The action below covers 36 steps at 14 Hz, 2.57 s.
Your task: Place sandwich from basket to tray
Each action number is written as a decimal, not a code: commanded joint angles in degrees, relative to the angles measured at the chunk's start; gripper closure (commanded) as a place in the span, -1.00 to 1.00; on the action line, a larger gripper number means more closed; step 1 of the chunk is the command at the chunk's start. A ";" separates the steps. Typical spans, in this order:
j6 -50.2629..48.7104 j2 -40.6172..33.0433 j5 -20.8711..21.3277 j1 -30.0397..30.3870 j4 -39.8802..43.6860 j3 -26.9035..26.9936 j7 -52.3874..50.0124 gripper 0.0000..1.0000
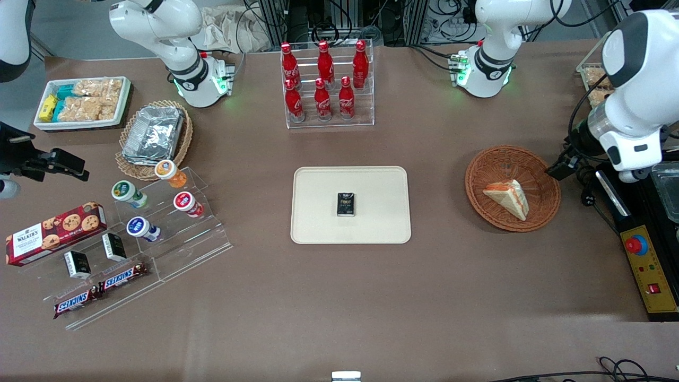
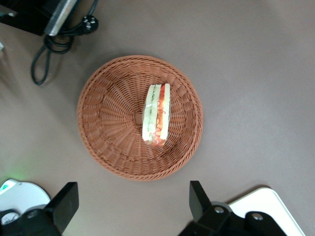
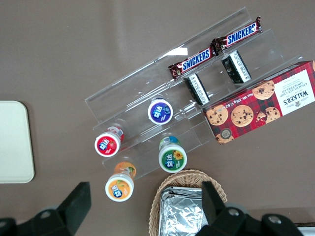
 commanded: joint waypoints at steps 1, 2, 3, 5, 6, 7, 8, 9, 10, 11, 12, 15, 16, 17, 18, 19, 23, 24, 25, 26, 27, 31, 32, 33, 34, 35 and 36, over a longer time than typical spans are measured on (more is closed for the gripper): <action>9.14 -1.39 -0.17 -0.22 -9.46 -0.01 0.17 -1.00; 10.91 -0.51 -0.26 -0.04 -10.79 0.07 -0.35 -1.00; 12.75 0.10 -0.26 -0.04 -12.02 0.08 -0.61 -1.00; 14.96 1.42 -0.26 0.22 -13.34 0.08 -0.53 -1.00; 16.97 2.13 -0.26 0.22 -14.13 0.08 -0.62 -1.00; 18.47 2.92 -0.26 0.22 -14.92 0.08 -0.62 -1.00; 19.35 3.71 -0.26 0.22 -15.28 0.08 -0.62 -1.00; 20.23 4.41 -0.26 0.22 -15.46 0.08 -0.62 -1.00; 21.11 4.85 -0.26 0.22 -16.07 0.08 -0.62 -1.00; 22.77 5.20 -0.26 0.22 -16.77 0.08 -0.70 -1.00; 24.01 5.38 -0.34 0.22 -17.30 0.08 -0.70 -1.00; 26.91 7.05 -0.34 -0.13 -18.18 0.08 -1.84 -1.00; 28.40 7.40 -0.34 -0.22 -19.23 0.08 -1.85 -1.00; 30.33 7.41 -0.34 -0.22 -20.54 0.08 -1.85 -1.00; 32.35 7.49 -0.34 -0.13 -21.69 0.08 -1.85 -1.00; 33.85 7.75 -0.34 -0.04 -22.57 0.08 -1.85 -1.00; 37.63 8.72 -0.34 0.13 -25.64 0.08 -1.76 -1.00; 38.34 8.72 -0.34 0.31 -26.52 0.16 -1.76 -1.00; 39.13 8.81 -0.26 0.40 -27.05 0.25 -1.76 -1.00; 39.57 9.25 -0.26 0.40 -27.15 0.25 -1.76 -1.00; 40.27 10.12 -0.26 0.40 -27.06 0.25 -1.67 -1.00; 45.99 14.26 -0.08 0.49 -26.97 0.43 -1.58 0.17; 45.99 14.17 -0.08 0.49 -26.97 0.43 -1.58 0.84; 45.91 13.83 -0.08 0.49 -26.88 0.51 -1.32 1.00; 45.56 13.47 -0.08 0.49 -26.71 0.51 -1.23 1.00; 45.29 12.69 -0.08 0.49 -26.53 0.51 -1.23 1.00; 43.98 11.29 -0.08 0.49 -26.18 0.43 -0.97 1.00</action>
